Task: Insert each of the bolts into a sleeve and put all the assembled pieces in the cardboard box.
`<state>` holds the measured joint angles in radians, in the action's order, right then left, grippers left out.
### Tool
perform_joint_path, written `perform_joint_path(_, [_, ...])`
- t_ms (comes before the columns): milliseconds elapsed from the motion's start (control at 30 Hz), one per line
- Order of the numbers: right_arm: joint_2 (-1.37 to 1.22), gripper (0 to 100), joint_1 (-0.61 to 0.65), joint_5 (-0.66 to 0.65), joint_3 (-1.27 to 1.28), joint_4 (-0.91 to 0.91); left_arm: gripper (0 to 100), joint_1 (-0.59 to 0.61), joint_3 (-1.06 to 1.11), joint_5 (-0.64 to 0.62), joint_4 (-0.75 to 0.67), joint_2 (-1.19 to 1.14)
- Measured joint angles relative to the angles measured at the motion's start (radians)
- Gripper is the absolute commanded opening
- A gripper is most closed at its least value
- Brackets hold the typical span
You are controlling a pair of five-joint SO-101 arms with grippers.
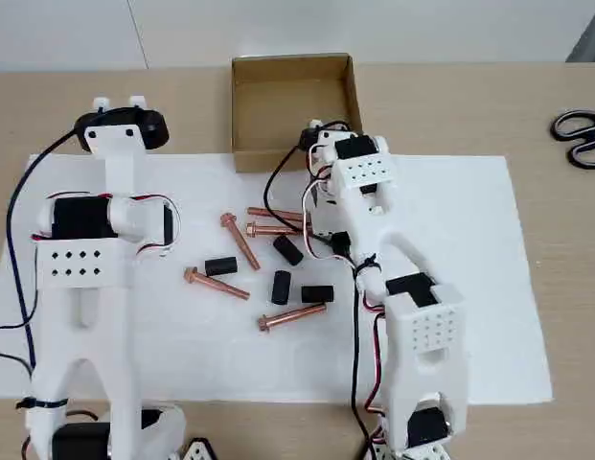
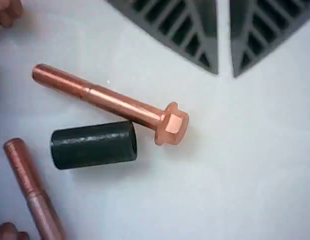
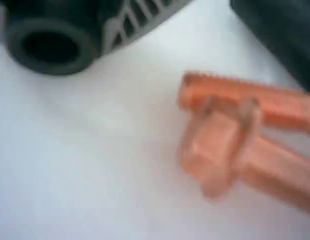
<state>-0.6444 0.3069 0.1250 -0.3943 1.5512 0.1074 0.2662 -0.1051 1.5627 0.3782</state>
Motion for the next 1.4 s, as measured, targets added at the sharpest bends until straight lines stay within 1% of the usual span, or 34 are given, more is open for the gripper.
perform_joint_path(100, [-0.009,0.5,-0.015,-0.005,-0.064,0.103,1,0.0,0.0,0.0,0.0,0.0])
perform_joint_path(233, [0.021,0.5,-0.044,-0.003,-0.135,0.14,1,0.0,0.0,-0.002,0.0,0.0])
perform_joint_path(367, [0.146,0.5,-0.015,-0.003,-0.143,0.146,1,0.0,0.0,0.0,0.0,0.0])
perform_joint_path(467, [0.244,0.5,0.035,-0.003,-0.14,0.15,1,0.0,0.0,-0.002,0.0,0.0])
perform_joint_path(633, [0.4,0.6,0.126,-0.003,-0.052,0.15,1,0.0,0.0,-0.002,0.0,0.0])
perform_joint_path(967, [0.735,0.8,0.138,-0.003,0.132,0.147,1,-0.017,0.0,-0.002,0.0,0.0])
perform_joint_path(1067, [0.856,0.8,0.115,-0.003,0.23,0.106,1,-0.066,0.0,-0.002,-0.015,0.0])
perform_joint_path(1200, [1.003,0.8,0.006,-0.003,0.433,0.008,1,-0.149,0.021,0.0,-0.081,0.0])
perform_joint_path(1300, [1.097,0.8,-0.069,-0.003,0.629,-0.112,1,-0.186,0.071,0.003,-0.149,0.0])
perform_joint_path(1400, [1.163,0.6,-0.107,-0.003,0.83,-0.265,1,-0.198,0.08,-0.002,-0.193,0.0])
